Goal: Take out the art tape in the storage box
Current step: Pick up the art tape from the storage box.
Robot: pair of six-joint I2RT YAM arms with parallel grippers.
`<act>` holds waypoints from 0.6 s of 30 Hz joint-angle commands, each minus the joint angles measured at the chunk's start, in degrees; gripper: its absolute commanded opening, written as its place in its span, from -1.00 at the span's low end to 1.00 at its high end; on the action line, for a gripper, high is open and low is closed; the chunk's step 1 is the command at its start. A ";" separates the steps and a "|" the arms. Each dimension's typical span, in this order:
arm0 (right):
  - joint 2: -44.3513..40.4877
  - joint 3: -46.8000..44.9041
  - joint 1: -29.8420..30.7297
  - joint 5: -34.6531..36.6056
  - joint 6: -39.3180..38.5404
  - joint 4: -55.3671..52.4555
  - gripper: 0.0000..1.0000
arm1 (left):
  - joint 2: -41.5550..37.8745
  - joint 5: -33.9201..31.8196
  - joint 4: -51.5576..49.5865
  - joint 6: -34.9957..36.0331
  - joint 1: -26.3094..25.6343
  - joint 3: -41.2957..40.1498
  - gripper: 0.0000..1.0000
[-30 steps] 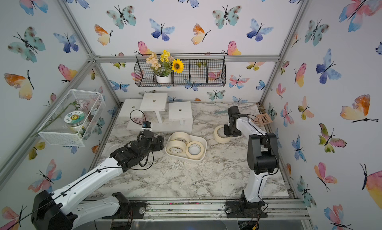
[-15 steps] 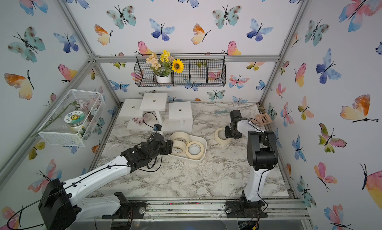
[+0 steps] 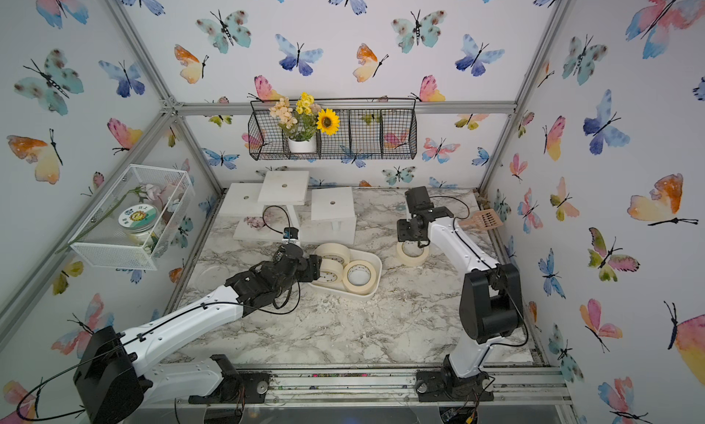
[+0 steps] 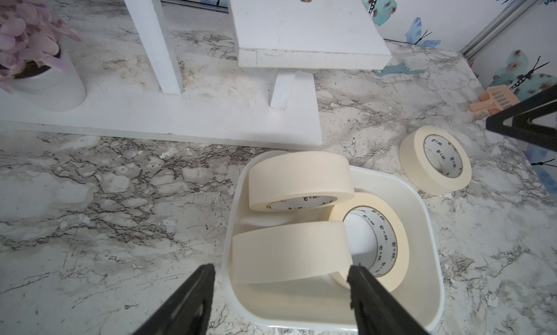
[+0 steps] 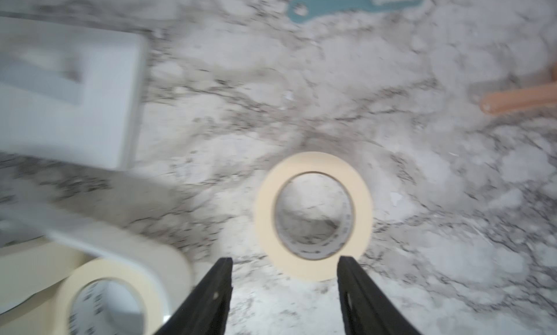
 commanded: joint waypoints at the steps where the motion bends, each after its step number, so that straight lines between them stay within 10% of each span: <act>1: 0.69 0.35 8.13 -2.21 1.10 -8.08 0.05 | 1.45 -1.71 -0.35 -0.08 -0.10 2.51 0.50; 18: 10.83 -3.58 15.34 -2.48 1.67 -3.41 0.22 | -4.94 -4.36 -2.60 -1.84 1.20 -0.74 0.53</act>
